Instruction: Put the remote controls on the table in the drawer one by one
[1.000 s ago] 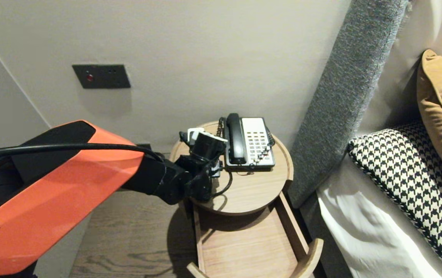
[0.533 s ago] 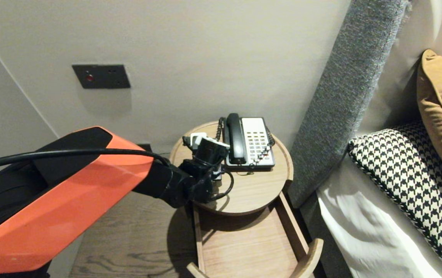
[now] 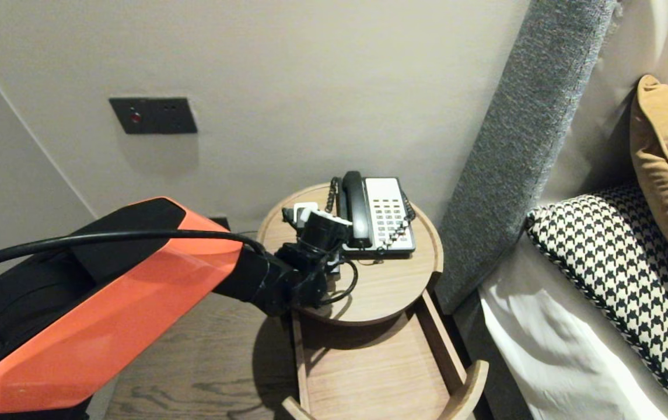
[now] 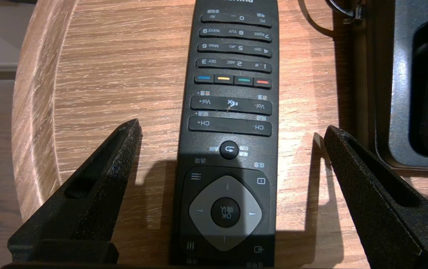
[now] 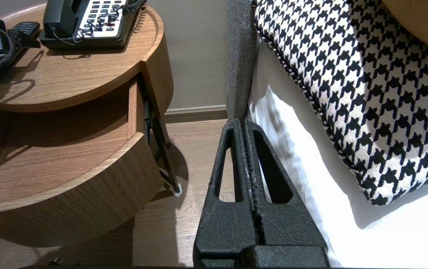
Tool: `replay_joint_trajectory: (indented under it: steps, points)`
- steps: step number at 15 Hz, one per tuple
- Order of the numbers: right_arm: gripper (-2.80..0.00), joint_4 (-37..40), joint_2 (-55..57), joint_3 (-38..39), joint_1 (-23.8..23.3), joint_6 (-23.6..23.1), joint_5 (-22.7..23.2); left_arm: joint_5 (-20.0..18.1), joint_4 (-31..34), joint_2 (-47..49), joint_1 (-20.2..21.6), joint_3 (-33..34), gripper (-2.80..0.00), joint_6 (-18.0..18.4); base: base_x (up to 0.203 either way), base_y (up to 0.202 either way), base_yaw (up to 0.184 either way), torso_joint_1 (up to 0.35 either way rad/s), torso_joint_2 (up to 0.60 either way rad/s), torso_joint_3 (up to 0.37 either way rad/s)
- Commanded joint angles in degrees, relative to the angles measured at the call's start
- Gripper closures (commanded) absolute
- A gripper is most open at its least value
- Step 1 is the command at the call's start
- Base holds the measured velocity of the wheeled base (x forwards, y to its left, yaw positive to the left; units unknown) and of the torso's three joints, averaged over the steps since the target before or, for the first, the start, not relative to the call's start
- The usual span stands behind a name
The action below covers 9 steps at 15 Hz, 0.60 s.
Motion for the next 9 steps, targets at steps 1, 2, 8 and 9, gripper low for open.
replay_joint_trajectory:
  steps: [1,2,8,9]
  points:
    - [0.0,-0.1,0.0,2.3,0.0,0.0,0.0,0.2,-0.1,0.8,-0.1,-0.5,-2.8,-0.2,0.0,0.0,0.0,0.0,0.0,0.0]
    - [0.0,-0.1,0.0,2.3,0.0,0.0,0.0,0.2,-0.1,0.9,-0.3,-0.5,-2.8,-0.2,0.0,0.0,0.0,0.0,0.0,0.0]
    - [0.0,-0.1,0.0,2.3,0.0,0.0,0.0,0.2,-0.1,0.9,-0.4,-0.5,0.0,-0.5,0.0,0.0,0.0,0.0,0.0,0.0]
    - [0.0,-0.1,0.0,2.3,0.0,0.0,0.0,0.2,-0.1,0.9,-0.4,-0.4,0.0,-0.6,0.0,0.0,0.0,0.0,0.0,0.0]
